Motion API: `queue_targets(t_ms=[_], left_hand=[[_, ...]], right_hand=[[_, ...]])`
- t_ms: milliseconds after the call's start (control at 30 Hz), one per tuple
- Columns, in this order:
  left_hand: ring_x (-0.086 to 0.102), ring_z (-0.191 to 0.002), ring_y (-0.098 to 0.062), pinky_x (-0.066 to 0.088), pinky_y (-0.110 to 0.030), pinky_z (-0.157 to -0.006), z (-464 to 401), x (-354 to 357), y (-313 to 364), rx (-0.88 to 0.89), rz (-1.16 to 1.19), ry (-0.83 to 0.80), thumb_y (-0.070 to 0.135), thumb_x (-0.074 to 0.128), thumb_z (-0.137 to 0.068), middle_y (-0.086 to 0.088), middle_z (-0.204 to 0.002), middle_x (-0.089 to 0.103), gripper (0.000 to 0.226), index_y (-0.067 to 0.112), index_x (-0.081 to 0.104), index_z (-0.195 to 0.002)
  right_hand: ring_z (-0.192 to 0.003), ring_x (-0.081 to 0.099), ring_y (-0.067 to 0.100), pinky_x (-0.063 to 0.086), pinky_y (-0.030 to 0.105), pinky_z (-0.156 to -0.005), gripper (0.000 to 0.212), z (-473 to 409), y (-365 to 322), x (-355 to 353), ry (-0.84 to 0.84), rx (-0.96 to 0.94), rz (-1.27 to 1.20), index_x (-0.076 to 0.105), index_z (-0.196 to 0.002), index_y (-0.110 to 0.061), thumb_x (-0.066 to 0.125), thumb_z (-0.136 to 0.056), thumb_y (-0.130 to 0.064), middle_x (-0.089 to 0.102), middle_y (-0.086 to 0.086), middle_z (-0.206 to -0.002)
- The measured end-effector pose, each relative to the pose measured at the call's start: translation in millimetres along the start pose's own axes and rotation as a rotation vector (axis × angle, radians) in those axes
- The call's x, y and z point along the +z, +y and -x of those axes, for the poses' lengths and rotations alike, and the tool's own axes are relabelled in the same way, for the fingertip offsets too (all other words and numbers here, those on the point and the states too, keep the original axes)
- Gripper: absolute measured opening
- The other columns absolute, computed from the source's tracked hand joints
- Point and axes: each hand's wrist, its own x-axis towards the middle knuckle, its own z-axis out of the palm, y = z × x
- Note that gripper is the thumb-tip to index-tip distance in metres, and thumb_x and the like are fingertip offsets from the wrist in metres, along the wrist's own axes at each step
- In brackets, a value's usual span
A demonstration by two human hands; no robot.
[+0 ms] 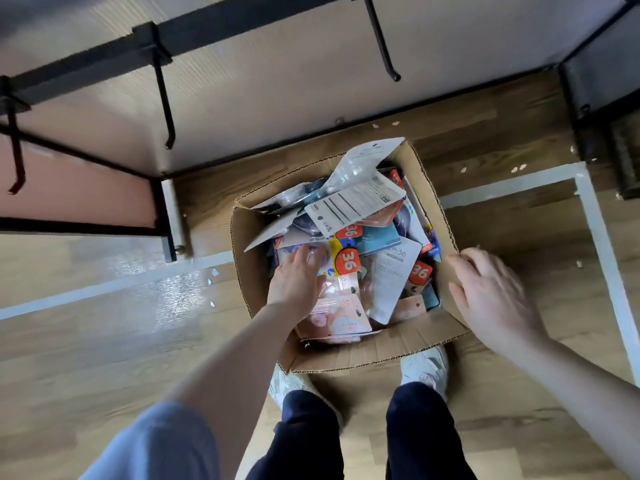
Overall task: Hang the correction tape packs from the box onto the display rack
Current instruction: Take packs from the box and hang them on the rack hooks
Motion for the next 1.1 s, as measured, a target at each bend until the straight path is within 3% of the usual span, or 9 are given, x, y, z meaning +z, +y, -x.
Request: queue_targets(t_ms=[167,267,400,467,567,767,933,1100], left_hand=[[0.045,-0.109,-0.025,0.042,-0.034,-0.084,8.4,13.6,2.2,0.08,-0.085,0.044,0.029,0.044,-0.097,-0.003,-0.131,0.038,0.059,0.026,0.012,-0.146],[0.041,-0.114,-0.025,0.037,-0.034,-0.093,9.0,17.9,0.2,0.121,-0.151,0.058,0.03,0.041,-0.098,-0.004,-0.133,0.036,0.058,0.024,0.011,-0.147],[0.028,-0.129,-0.029,0.027,-0.036,-0.106,-2.5,13.5,-7.1,0.193,-0.211,0.15,0.031,0.046,-0.096,-0.01,-0.143,0.028,0.049,0.019,0.03,-0.14],[0.024,-0.132,-0.029,0.021,-0.038,-0.111,-8.5,15.0,-11.4,0.225,-0.222,0.123,0.033,0.047,-0.095,-0.009,-0.145,0.023,0.052,0.021,0.027,-0.141],[0.026,-0.131,-0.028,0.025,-0.038,-0.11,-11.2,19.8,-17.2,0.206,-0.193,0.063,0.036,0.046,-0.095,-0.006,-0.146,0.023,0.058,0.027,0.017,-0.144],[0.041,-0.119,-0.025,0.042,-0.033,-0.089,7.6,29.2,-13.7,0.134,-0.181,-0.002,0.034,0.048,-0.094,-0.007,-0.129,0.037,0.056,0.019,0.023,-0.141],[0.057,-0.102,-0.026,0.045,-0.033,-0.071,17.9,34.7,-17.9,0.066,-0.145,-0.185,0.044,0.04,-0.096,-0.009,-0.125,0.045,0.074,0.021,-0.007,-0.149],[0.06,-0.079,-0.023,0.039,-0.031,-0.055,4.0,24.3,-11.8,0.082,-0.229,-0.121,0.051,0.032,-0.096,-0.005,-0.098,0.058,0.077,0.016,-0.015,-0.147]], right_hand=[[-0.092,0.063,0.039,0.054,0.045,-0.074,0.04,0.6,-7.2,8.1,0.035,-0.035,0.004,0.066,-0.108,0.001,0.075,-0.069,-0.004,0.062,0.022,-0.106],[-0.092,0.063,0.039,0.054,0.045,-0.074,0.039,0.8,-11.2,12.0,0.039,-0.045,0.012,0.066,-0.106,0.001,0.076,-0.068,-0.003,0.062,0.023,-0.105],[-0.093,0.063,0.039,0.054,0.046,-0.074,0.039,-4.0,-10.8,16.2,0.054,-0.056,0.007,0.065,-0.107,0.001,0.075,-0.07,-0.003,0.061,0.023,-0.106],[-0.094,0.062,0.039,0.053,0.047,-0.075,0.038,-6.0,-10.6,17.8,0.059,-0.05,0.007,0.065,-0.109,0.001,0.074,-0.072,-0.003,0.061,0.023,-0.107],[-0.096,0.062,0.038,0.053,0.047,-0.076,0.038,-6.6,-10.1,20.9,0.064,-0.052,0.024,0.065,-0.109,0.001,0.074,-0.072,-0.005,0.061,0.022,-0.107],[-0.098,0.06,0.041,0.053,0.048,-0.078,0.039,-5.6,-9.0,25.6,0.068,-0.055,0.021,0.064,-0.109,0.002,0.074,-0.072,-0.003,0.059,0.024,-0.109],[-0.097,0.059,0.04,0.052,0.049,-0.078,0.037,-7.6,-8.7,26.4,0.08,-0.056,0.012,0.064,-0.109,0.002,0.072,-0.073,-0.002,0.058,0.023,-0.107],[-0.094,0.059,0.04,0.052,0.048,-0.075,0.035,-7.6,-10.2,28.5,0.098,-0.065,0.047,0.065,-0.106,0.002,0.072,-0.073,-0.002,0.059,0.023,-0.106]])
